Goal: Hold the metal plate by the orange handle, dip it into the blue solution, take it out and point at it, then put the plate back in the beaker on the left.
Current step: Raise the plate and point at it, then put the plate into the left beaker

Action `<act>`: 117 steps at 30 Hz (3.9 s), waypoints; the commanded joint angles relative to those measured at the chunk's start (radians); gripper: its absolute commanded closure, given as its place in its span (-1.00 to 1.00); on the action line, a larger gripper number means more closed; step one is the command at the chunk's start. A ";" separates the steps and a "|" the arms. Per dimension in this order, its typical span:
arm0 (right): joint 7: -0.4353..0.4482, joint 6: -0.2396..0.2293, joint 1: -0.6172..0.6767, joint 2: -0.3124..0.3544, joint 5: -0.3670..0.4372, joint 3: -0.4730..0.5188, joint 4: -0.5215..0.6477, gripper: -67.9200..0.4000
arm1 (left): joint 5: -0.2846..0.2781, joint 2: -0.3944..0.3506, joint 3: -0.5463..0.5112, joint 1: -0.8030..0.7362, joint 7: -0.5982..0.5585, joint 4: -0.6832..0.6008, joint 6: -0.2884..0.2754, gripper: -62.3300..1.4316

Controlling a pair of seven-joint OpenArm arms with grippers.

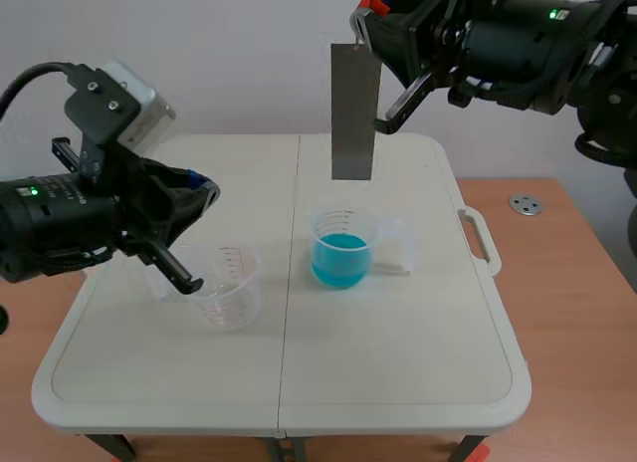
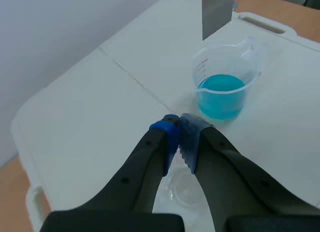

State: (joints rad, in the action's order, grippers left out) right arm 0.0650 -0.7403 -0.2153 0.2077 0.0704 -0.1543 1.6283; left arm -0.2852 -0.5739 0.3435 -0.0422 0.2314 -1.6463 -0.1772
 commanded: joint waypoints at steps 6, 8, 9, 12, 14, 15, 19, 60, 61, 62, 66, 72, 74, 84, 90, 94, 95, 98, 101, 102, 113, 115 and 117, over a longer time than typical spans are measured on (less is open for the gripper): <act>0.012 -0.005 -0.018 0.005 0.013 0.004 0.026 0.95 | 0.046 0.083 0.055 0.097 -0.002 0.105 0.000 0.92; 0.012 -0.005 -0.018 0.004 0.013 0.004 0.026 0.95 | 0.046 0.106 0.072 0.123 -0.003 0.135 -0.003 0.92; 0.011 -0.005 -0.018 0.002 0.013 0.004 0.026 0.95 | 0.046 0.115 0.081 0.136 -0.003 0.149 -0.003 0.92; 0.011 -0.005 -0.018 0.002 0.013 0.004 0.026 0.95 | 0.046 0.141 0.109 0.176 -0.002 0.184 -0.003 0.92; 0.011 -0.005 -0.018 0.002 0.013 0.004 0.026 0.95 | 0.046 0.156 0.124 0.199 -0.002 0.206 -0.003 0.92; 0.011 -0.005 -0.018 0.002 0.013 0.004 0.026 0.95 | 0.046 0.163 0.132 0.210 -0.002 0.217 -0.003 0.92; 0.011 -0.005 -0.018 0.002 0.013 0.004 0.026 0.95 | 0.046 0.191 0.162 0.259 -0.005 0.264 -0.003 0.92; -0.004 -0.005 -0.018 0.002 0.039 0.004 0.026 0.95 | 0.095 0.251 0.174 0.319 -0.061 0.354 0.059 0.92; -0.004 -0.005 -0.018 0.002 0.039 0.004 0.026 0.95 | 0.095 0.232 0.174 0.314 -0.077 0.348 0.078 0.92; -0.004 -0.005 -0.018 0.002 0.039 0.004 0.026 0.95 | 0.095 0.208 0.171 0.304 -0.098 0.339 0.095 0.92; -0.004 -0.005 -0.018 0.002 0.039 0.004 0.026 0.95 | 0.086 0.094 0.169 0.245 -0.185 0.297 0.172 0.92; -0.004 -0.005 -0.018 0.002 0.046 0.004 0.026 0.95 | 0.016 -0.088 0.099 0.096 -0.267 0.228 0.266 0.92; -0.004 -0.005 -0.018 0.002 0.046 0.004 0.026 0.95 | -0.020 -0.151 0.063 0.029 -0.289 0.204 0.285 0.92; -0.003 -0.005 -0.018 0.002 0.050 0.004 0.026 0.95 | -0.102 -0.325 -0.189 -0.361 -0.295 0.172 0.325 0.92; -0.003 -0.005 -0.018 0.002 0.058 0.004 0.026 0.95 | -0.108 -0.323 -0.278 -0.573 -0.296 0.172 0.325 0.92; -0.003 -0.005 -0.020 0.002 0.075 0.003 0.026 0.95 | -0.116 -0.288 -0.278 -0.660 -0.295 0.173 0.325 0.92; -0.003 -0.005 -0.020 0.002 0.080 0.003 0.026 0.95 | -0.116 -0.274 -0.278 -0.678 -0.294 0.174 0.325 0.92; -0.004 -0.005 -0.020 0.002 0.094 0.003 0.026 0.95 | -0.115 -0.232 -0.278 -0.722 -0.295 0.174 0.324 0.92; -0.003 -0.005 -0.021 0.002 0.099 0.002 0.026 0.95 | -0.114 -0.191 -0.278 -0.759 -0.295 0.174 0.324 0.92; -0.003 -0.005 -0.021 0.002 0.101 0.002 0.026 0.95 | -0.112 -0.179 -0.278 -0.771 -0.295 0.174 0.324 0.92; -0.005 -0.005 -0.046 -0.001 0.119 -0.062 0.026 0.95 | -0.089 -0.102 -0.278 -0.869 -0.296 0.174 0.323 0.92; -0.006 -0.005 -0.050 -0.004 0.122 -0.074 0.026 0.95 | -0.089 -0.102 -0.278 -0.884 -0.307 0.174 0.324 0.92; -0.014 -0.005 -0.057 -0.013 0.124 -0.089 0.026 0.95 | -0.089 -0.103 -0.278 -0.892 -0.313 0.174 0.324 0.92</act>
State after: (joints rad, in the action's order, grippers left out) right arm 0.0452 -0.7403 -0.2424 0.2058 0.1738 -0.2382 1.6283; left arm -0.3717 -0.6731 0.0605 -0.9287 -0.0654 -1.4639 0.1467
